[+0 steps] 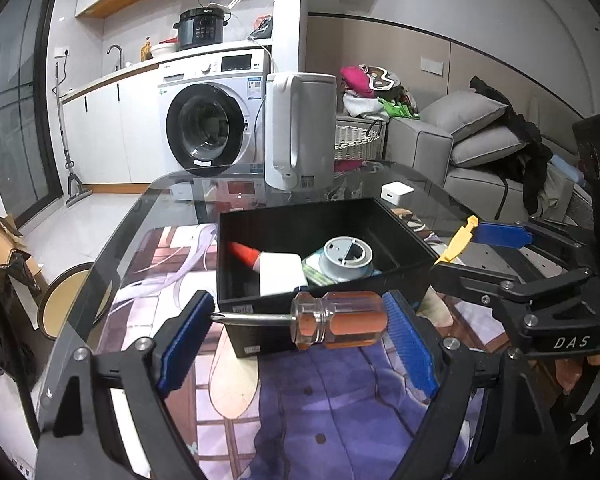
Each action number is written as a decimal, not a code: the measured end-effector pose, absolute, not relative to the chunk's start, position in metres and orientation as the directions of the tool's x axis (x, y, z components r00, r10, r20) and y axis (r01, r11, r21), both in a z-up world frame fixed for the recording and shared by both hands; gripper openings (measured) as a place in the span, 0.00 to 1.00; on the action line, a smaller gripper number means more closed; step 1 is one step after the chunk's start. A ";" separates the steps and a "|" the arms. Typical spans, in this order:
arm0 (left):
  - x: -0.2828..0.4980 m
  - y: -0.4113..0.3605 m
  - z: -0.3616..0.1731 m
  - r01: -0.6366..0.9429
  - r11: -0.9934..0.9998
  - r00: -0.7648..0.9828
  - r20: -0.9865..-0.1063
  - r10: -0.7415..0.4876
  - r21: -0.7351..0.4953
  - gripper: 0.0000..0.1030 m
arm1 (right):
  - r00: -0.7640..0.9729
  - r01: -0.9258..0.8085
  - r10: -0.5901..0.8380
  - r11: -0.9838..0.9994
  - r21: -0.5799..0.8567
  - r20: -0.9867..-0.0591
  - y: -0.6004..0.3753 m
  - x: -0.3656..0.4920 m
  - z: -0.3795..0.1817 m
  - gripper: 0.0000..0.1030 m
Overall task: Organize rigid objects
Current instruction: 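Carry the yellow clip with the right tool while the left carries the screwdriver over the box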
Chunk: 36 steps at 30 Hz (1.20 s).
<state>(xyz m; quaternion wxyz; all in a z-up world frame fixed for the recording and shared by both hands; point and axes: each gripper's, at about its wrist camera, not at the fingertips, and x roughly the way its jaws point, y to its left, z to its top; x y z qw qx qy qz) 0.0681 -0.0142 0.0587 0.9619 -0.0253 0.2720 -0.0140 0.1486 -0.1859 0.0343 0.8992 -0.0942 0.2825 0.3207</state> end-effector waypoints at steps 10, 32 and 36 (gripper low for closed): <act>0.087 -0.009 0.072 0.011 0.999 0.865 -0.501 -0.027 -0.036 0.83 | 0.610 -0.678 0.563 0.735 0.000 -0.558 -0.182 0.174 0.043 0.77; 0.131 0.011 0.050 -0.009 1.000 0.847 -0.531 -0.001 -0.017 0.83 | 0.530 -0.782 0.575 0.615 -0.097 -0.624 -0.132 0.213 0.023 0.77; 0.134 0.010 0.045 -0.009 1.000 0.844 -0.536 0.003 -0.009 0.83 | 0.530 -0.781 0.563 0.616 -0.106 -0.634 -0.129 0.220 0.019 0.77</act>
